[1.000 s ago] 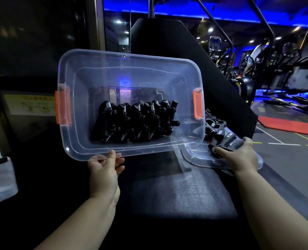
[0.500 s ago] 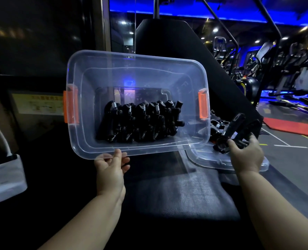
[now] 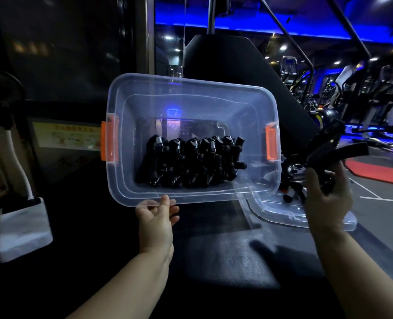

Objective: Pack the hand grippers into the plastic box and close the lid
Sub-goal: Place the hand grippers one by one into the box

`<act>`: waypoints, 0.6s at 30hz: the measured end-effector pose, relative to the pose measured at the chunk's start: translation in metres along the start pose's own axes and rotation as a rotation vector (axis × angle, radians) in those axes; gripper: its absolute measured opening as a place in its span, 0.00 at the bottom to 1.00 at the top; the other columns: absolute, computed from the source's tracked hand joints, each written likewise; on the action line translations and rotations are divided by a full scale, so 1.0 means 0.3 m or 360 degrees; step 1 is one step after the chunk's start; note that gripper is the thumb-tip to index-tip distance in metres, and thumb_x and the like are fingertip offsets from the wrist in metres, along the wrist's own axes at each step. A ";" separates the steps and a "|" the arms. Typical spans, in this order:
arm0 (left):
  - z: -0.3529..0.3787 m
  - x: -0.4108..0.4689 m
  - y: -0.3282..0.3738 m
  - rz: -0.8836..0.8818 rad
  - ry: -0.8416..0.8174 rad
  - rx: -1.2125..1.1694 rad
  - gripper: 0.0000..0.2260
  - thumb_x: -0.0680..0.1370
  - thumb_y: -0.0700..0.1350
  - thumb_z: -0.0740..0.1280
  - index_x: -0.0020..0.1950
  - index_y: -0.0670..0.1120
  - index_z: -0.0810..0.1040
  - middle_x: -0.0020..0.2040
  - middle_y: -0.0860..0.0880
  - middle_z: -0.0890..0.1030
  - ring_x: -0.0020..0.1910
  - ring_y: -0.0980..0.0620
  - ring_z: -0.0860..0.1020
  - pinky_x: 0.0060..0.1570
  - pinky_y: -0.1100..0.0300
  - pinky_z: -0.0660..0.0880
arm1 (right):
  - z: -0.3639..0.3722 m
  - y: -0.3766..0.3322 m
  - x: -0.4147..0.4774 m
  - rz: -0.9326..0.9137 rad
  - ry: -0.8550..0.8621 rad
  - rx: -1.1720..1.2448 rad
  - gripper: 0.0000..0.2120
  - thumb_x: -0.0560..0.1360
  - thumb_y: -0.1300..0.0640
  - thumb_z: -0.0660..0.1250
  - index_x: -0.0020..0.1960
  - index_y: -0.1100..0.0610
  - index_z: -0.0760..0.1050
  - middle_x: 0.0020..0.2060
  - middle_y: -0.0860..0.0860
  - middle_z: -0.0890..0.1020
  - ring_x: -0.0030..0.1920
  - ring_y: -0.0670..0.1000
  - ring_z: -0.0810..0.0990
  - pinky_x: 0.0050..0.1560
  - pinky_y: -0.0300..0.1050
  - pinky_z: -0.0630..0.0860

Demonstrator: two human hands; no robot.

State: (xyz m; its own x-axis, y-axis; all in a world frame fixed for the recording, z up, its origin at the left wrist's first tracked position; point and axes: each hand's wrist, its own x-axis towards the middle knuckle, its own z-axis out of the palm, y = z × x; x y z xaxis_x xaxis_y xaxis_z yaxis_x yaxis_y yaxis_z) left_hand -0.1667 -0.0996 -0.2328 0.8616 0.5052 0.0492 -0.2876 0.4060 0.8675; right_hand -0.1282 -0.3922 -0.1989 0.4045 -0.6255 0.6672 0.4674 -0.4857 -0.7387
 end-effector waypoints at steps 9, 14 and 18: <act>-0.007 0.001 -0.001 -0.0019 -0.0083 -0.0084 0.04 0.81 0.42 0.60 0.51 0.45 0.64 0.44 0.41 0.82 0.45 0.49 0.83 0.42 0.57 0.77 | 0.226 -0.198 -0.102 -0.0193 -0.0881 0.0110 0.27 0.72 0.50 0.69 0.69 0.52 0.68 0.35 0.49 0.81 0.31 0.48 0.79 0.37 0.46 0.75; -0.001 0.007 -0.001 -0.0050 -0.0078 -0.0129 0.04 0.81 0.42 0.61 0.49 0.45 0.65 0.40 0.43 0.83 0.40 0.50 0.82 0.40 0.58 0.77 | 0.409 -0.311 -0.171 -0.0401 -0.1249 -0.0289 0.36 0.76 0.51 0.68 0.78 0.53 0.53 0.62 0.56 0.78 0.60 0.57 0.77 0.51 0.42 0.69; -0.001 0.010 -0.004 -0.0108 -0.0075 -0.0256 0.05 0.80 0.41 0.62 0.47 0.46 0.66 0.37 0.43 0.82 0.38 0.50 0.81 0.36 0.60 0.76 | 0.544 -0.399 -0.231 -0.0378 -0.1594 -0.0539 0.36 0.79 0.49 0.62 0.79 0.54 0.44 0.64 0.59 0.75 0.59 0.59 0.76 0.50 0.45 0.70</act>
State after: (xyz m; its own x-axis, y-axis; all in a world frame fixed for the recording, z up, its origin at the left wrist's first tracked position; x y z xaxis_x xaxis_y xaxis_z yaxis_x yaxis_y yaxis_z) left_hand -0.1639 -0.0984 -0.2338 0.8990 0.4374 0.0195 -0.2877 0.5564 0.7795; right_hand -0.0839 -0.1912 -0.1411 0.8623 0.2150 0.4584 0.4391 -0.7683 -0.4656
